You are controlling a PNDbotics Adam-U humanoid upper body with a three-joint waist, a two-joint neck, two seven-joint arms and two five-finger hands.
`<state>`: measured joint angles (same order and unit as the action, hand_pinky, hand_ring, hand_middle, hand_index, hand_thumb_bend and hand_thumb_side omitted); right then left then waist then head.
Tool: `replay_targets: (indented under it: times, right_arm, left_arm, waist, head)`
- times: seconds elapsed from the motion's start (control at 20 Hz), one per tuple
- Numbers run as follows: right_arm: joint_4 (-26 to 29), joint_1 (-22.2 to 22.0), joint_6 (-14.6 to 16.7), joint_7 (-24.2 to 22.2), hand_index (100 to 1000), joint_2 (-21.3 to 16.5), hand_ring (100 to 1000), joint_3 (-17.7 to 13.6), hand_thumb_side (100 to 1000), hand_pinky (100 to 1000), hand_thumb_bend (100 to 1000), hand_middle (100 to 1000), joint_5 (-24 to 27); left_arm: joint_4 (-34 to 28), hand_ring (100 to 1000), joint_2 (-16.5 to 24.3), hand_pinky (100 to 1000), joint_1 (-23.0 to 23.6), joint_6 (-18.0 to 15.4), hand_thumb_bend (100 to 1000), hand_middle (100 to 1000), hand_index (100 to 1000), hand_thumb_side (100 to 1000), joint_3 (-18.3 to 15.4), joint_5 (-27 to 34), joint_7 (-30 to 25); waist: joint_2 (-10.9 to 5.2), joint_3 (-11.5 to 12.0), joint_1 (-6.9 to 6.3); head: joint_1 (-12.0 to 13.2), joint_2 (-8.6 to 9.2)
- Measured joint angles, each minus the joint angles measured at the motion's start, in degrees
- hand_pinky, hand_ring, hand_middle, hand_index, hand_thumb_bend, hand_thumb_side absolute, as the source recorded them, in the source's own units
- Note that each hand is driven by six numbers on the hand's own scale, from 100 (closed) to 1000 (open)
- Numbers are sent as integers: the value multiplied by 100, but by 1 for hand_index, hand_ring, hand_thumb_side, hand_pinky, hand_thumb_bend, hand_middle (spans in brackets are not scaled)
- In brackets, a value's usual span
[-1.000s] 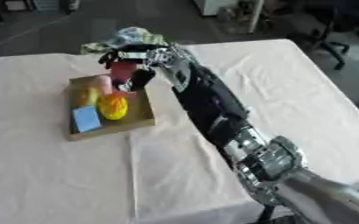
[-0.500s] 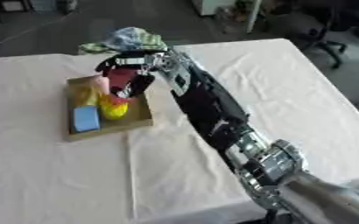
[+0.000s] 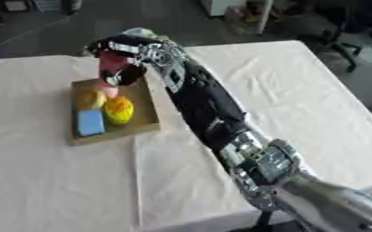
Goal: Pick up objects on the table and place them in the box.
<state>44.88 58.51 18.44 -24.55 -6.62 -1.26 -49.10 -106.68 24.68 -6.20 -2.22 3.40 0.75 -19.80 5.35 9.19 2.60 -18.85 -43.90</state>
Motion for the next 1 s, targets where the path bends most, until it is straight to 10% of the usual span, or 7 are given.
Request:
replay_targets:
  times: [0.4, 0.75, 1.0]
  right_arm:
    - [-648, -61, -593, 1280, 962, -24, 693, -511, 114, 729, 100, 840, -488]
    - [-900, -97, -491, 1247, 989, -27, 857, -469, 679, 841, 100, 882, -448]
    - [-870, -101, -378, 892, 1000, -48, 972, -381, 785, 971, 100, 960, -468]
  left_arm:
    - [0, 551, 0, 742, -17, -2, 100, 579, 804, 946, -1, 0, -9]
    - [0, 550, 0, 742, -16, -1, 100, 579, 804, 945, -1, 0, -10]
    - [0, 550, 0, 743, -14, -1, 100, 578, 804, 946, -1, -1, -10]
  waist:
    - [49, 157, 2]
    - [49, 149, 2]
    - [49, 140, 2]
  head:
    - [-116, 0]
    - [-110, 0]
    - [-95, 0]
